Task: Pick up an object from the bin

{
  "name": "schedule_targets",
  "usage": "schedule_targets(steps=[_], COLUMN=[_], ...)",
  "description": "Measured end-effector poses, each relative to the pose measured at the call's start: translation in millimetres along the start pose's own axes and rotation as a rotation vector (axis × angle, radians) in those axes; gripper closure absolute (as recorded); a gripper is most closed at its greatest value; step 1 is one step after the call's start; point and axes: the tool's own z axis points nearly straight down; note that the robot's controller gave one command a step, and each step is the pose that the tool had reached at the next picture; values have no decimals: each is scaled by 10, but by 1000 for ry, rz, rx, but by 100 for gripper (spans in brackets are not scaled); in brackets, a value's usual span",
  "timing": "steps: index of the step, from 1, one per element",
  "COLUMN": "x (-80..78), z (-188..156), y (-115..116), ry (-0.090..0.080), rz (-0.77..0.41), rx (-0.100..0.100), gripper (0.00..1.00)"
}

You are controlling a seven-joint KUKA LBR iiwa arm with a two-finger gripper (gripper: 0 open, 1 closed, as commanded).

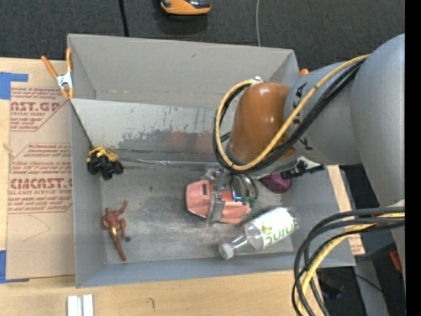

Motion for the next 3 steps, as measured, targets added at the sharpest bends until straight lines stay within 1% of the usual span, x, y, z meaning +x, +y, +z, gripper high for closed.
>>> schedule_targets(steps=[1, 2, 3], x=[260, 141, 548], z=[-617, -712, -1609], y=[-48, -40, -120], ry=[6, -12, -3], rz=[-21, -241, -514], rx=[1, 0, -1], gripper=[100, 100, 100])
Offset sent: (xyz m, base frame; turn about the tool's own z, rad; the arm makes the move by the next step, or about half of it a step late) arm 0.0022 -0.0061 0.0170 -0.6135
